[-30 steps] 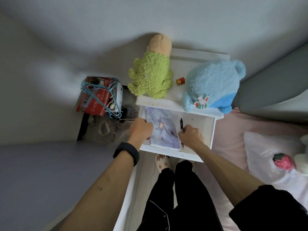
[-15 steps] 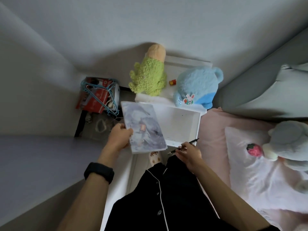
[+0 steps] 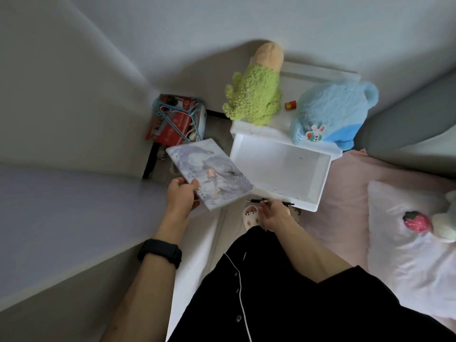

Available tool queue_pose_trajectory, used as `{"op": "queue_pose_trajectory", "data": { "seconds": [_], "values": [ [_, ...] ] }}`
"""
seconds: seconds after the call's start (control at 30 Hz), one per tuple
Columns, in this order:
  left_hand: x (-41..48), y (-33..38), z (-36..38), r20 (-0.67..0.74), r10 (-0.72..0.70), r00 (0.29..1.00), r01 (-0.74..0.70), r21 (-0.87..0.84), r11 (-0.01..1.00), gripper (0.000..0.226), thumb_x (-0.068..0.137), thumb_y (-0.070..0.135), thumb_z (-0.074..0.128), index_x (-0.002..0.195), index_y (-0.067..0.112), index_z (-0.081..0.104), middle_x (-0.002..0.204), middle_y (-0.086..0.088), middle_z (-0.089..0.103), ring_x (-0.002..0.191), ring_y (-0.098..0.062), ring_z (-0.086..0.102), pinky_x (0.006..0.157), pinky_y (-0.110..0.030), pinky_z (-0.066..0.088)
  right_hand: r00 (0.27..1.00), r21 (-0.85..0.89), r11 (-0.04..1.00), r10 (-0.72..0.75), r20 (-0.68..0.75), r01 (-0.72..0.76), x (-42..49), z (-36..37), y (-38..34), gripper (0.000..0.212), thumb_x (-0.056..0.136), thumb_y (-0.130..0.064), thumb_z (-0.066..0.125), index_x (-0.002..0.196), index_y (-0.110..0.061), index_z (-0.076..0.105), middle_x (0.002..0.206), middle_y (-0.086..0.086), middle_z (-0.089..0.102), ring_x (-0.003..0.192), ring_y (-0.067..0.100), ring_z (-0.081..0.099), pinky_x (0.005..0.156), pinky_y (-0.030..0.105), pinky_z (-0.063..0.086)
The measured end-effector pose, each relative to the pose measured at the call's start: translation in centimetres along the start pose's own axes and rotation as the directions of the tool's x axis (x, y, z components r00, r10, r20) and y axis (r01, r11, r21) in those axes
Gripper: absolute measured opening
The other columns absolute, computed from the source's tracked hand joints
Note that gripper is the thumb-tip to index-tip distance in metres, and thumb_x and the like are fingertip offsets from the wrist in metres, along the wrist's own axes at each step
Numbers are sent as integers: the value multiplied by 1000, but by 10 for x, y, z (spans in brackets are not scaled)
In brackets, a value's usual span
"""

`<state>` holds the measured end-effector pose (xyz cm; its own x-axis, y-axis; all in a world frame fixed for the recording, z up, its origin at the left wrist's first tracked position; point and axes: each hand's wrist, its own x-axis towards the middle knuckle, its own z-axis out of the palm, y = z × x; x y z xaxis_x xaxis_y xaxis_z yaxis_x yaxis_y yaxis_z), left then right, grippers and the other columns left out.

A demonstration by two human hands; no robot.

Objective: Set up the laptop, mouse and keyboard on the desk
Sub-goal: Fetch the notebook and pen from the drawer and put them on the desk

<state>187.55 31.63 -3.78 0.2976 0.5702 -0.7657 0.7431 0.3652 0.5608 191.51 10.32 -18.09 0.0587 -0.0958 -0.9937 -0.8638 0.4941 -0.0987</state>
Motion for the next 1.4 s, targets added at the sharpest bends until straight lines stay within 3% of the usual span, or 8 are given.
{"op": "queue_pose_trajectory", "data": {
  "seconds": [0.43,0.57,0.7,0.83,1.03,1.2,1.3,1.4],
  "values": [
    [-27,-1,3,-41,-18,999,17,-45,999,22,95,17,59,116,12,53,109,-11,68,91,-28,66,87,-48,54,908,-525,757,-413,74,388,-11,30,-74,3,91,-19,67,92,-22,67,70,2,69,57,9,65,42,22,45],
    [-39,-8,20,-96,-72,993,62,-102,993,15,96,16,59,110,13,56,106,-11,69,90,-27,66,88,-49,53,980,-191,963,-174,93,189,-9,45,-104,8,94,-15,66,93,-22,64,69,1,73,56,10,67,42,18,47],
    [-51,-20,32,-112,-109,988,92,-148,985,27,97,17,57,122,9,53,110,-13,69,94,-28,68,76,-40,54,983,62,996,56,175,-68,-2,49,-119,6,96,-21,63,97,-15,65,69,-5,68,56,8,62,45,16,44],
    [-75,-34,45,-193,-135,972,92,-216,972,23,97,16,58,118,9,53,105,-11,70,87,-26,68,66,-33,52,953,49,988,128,276,-147,2,50,-132,26,101,-33,56,86,-12,61,71,-8,53,49,4,60,44,17,41],
    [-97,-55,48,-222,-175,959,141,-161,977,11,95,23,59,104,18,55,102,-10,71,90,-32,68,79,-46,55,965,-264,964,88,247,-20,4,26,-132,9,94,-28,69,95,-19,67,77,-6,64,61,6,59,48,21,44],
    [-136,-104,15,-238,-153,959,158,2,987,22,95,25,53,117,23,52,103,-2,72,84,-21,68,73,-34,55,944,-641,755,95,315,138,-20,4,-98,16,92,-27,71,107,-23,66,87,-4,68,61,9,63,51,25,41],
    [-161,-149,-12,-295,-86,952,131,136,982,25,99,27,49,123,27,52,110,-2,67,83,-19,62,70,-28,45,923,-809,525,106,369,263,-41,-10,-50,12,95,-23,69,104,-16,64,84,2,63,47,9,60,38,20,41],
    [-186,-201,-44,-362,-62,930,123,148,981,25,98,31,47,122,30,53,105,2,65,82,-19,59,72,-29,45,872,-869,215,114,476,446,-69,-26,13,5,95,-20,69,99,-18,67,84,3,65,67,14,62,53,26,46]
  ]
}}
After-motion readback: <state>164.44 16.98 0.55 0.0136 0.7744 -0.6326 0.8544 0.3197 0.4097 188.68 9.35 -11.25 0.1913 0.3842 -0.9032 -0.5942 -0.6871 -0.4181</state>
